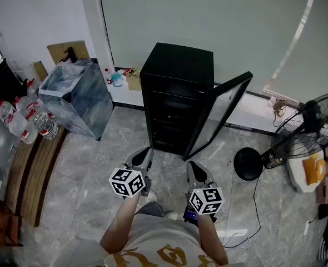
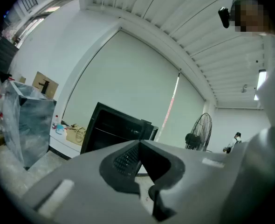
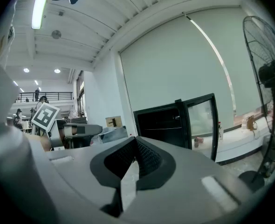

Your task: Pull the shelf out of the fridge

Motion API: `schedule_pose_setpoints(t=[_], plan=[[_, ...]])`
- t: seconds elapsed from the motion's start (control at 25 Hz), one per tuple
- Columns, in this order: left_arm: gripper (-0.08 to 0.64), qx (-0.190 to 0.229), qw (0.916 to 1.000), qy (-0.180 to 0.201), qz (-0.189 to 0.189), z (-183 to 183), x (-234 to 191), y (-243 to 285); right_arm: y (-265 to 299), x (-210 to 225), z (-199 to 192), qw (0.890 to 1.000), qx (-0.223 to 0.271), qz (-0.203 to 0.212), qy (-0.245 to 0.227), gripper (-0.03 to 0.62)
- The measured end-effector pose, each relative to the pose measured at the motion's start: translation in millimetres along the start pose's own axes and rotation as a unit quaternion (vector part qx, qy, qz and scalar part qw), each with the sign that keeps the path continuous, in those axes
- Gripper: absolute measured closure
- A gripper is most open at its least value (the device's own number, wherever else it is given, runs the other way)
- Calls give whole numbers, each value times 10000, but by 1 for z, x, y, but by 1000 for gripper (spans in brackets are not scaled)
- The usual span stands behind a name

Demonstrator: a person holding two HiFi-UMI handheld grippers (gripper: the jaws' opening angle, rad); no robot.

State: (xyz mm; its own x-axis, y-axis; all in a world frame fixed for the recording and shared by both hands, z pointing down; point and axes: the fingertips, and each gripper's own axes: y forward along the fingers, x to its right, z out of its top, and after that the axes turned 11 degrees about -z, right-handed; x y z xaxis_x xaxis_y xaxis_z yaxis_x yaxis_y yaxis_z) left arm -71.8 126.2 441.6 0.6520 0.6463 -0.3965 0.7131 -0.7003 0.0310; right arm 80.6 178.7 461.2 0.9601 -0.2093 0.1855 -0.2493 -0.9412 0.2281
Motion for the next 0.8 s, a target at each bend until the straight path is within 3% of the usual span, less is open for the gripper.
schedule_pose_setpoints(t=[0.52, 0.6, 0.64, 0.68, 0.8], plan=[[557, -16, 10000, 50, -38, 3, 8, 0, -6, 10, 1, 9996, 29, -262, -125, 569], [496, 1, 9999, -125, -98, 0, 8, 0, -4, 12, 3, 9992, 79, -323, -230, 565], [456, 50, 9995, -271, -120, 0, 7, 0, -2, 12, 4, 9992, 59, -303, -259, 510], [442, 120, 9989, -425, -134, 1, 4, 0, 1, 11, 4, 9993, 25, -271, -260, 465], [430, 240, 9973, -684, -90, 2, -3, 1, 7, 9, 2, 9994, -33, -251, -248, 453]])
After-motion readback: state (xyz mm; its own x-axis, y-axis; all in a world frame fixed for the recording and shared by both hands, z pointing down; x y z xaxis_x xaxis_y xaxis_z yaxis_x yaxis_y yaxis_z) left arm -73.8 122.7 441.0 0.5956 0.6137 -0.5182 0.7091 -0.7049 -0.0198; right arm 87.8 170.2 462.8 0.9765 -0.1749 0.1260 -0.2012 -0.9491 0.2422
